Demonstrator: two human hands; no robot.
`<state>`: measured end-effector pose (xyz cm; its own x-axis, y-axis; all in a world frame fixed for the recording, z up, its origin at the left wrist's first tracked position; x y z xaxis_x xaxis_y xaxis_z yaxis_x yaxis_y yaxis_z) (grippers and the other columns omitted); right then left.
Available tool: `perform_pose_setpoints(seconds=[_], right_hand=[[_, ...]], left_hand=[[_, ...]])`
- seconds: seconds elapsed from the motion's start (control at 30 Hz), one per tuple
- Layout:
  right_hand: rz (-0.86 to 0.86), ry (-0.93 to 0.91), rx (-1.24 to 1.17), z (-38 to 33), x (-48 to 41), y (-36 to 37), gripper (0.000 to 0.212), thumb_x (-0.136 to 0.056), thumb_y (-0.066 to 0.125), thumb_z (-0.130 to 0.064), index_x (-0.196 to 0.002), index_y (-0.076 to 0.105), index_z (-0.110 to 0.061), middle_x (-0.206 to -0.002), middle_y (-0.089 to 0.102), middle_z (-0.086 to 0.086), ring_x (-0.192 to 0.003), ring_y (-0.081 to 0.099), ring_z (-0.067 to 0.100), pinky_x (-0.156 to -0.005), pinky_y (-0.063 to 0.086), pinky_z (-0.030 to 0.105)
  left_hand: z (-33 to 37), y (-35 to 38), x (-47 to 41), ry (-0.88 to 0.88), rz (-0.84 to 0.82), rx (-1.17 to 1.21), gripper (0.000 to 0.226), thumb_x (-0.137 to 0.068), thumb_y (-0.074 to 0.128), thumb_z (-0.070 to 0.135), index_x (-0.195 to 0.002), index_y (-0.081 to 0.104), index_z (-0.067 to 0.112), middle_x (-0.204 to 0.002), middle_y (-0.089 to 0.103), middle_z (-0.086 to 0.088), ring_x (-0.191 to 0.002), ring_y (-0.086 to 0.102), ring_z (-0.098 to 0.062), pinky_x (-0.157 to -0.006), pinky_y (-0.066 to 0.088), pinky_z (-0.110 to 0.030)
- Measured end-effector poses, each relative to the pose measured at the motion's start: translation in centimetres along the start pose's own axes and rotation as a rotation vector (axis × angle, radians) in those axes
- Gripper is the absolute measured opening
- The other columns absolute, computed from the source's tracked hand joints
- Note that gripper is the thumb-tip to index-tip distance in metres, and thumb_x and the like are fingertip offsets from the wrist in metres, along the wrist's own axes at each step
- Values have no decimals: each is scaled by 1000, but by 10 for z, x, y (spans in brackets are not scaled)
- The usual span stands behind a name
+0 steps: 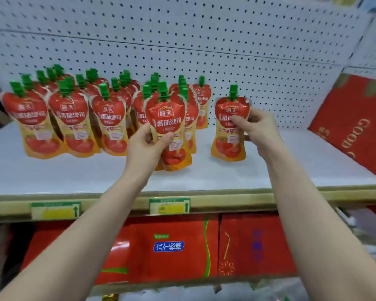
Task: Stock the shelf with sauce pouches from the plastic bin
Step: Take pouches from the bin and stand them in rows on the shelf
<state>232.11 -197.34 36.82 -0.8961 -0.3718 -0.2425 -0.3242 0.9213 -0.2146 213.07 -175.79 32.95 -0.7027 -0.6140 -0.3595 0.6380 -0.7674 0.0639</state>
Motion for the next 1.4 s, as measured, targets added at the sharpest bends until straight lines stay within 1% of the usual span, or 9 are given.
perform_pose_setpoints(seconds=[0.27, 0.5, 0.7, 0.93, 1.1, 1.2, 1.27, 1.33, 1.4], right_hand=[[8, 133, -3, 74, -122, 37, 19, -79, 76, -23, -96, 68, -25, -101, 75, 7, -92, 72, 28, -86, 58, 54], [-59, 120, -22, 76, -171, 78, 29, -88, 71, -17, -115, 64, -10, -108, 72, 9, -94, 71, 25, -88, 58, 50], [-133, 89, -11, 77, -179, 92, 32, -92, 66, -15, -122, 57, -9, -113, 70, 12, -100, 69, 28, -87, 58, 46], [-223, 95, -39, 74, -172, 93, 32, -99, 56, -9, -130, 49, -8, -103, 66, -1, -85, 65, 6, -58, 52, 16], [-226, 95, 9, 69, -168, 92, 39, -99, 57, -13, -136, 43, -8, -121, 63, 8, -92, 64, 9, -69, 54, 25], [-168, 95, 93, 66, -159, 81, 49, -94, 64, -21, -136, 40, -12, -121, 57, 8, -101, 59, 17, -80, 52, 32], [-15, 36, 163, 54, -146, 58, 47, -91, 67, -27, -132, 45, -16, -110, 56, 1, -94, 57, 13, -78, 47, 32], [94, -71, 123, 28, -118, 43, 25, -93, 64, -28, -113, 56, -16, -91, 59, -5, -78, 56, 6, -71, 46, 27], [-17, -143, 7, 9, -83, 50, 17, -97, 58, -31, -90, 63, -17, -78, 63, -2, -68, 57, 8, -62, 45, 23]], left_hand=[[-35, 10, -29, -78, 31, -32, 29, -86, 71, 22, -115, 66, 22, -108, 72, 10, -105, 66, -9, -87, 55, -30], [-43, 11, -39, -69, 64, -11, 29, -86, 69, 14, -114, 65, 18, -107, 73, 10, -102, 67, -6, -83, 55, -22], [-47, 10, -41, -64, 37, 10, 32, -84, 69, 14, -115, 64, 16, -109, 73, 5, -104, 68, -12, -82, 55, -24], [-52, 15, -38, -93, 5, 28, 37, -81, 70, 18, -117, 64, 15, -110, 73, 4, -104, 68, -13, -86, 56, -30], [-56, 19, -34, -122, -24, 26, 35, -83, 70, 17, -118, 63, 15, -110, 72, 2, -104, 68, -15, -88, 56, -33], [-54, 22, -30, -125, -41, 24, 33, -84, 70, 17, -116, 64, 17, -109, 72, 4, -104, 68, -14, -87, 56, -32], [-53, 25, -26, -132, -51, 31, 33, -84, 70, 16, -117, 64, 17, -110, 72, 3, -104, 68, -13, -87, 57, -31], [-53, 30, -22, -140, -63, 38, 33, -84, 70, 16, -117, 64, 15, -110, 72, 1, -104, 68, -15, -87, 56, -34], [-53, 37, -18, -146, -78, 34, 31, -84, 70, 16, -115, 65, 14, -109, 73, 0, -102, 68, -16, -88, 57, -36]])
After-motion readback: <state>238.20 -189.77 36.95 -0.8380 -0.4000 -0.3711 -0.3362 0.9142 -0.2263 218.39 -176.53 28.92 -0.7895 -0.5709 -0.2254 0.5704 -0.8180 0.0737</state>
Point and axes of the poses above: each hand's wrist, its own x-axis away from the middle knuckle, its own y-axis out of the palm, z = x × y, the point moved 10 cm from there along -x, towards the middle knuckle
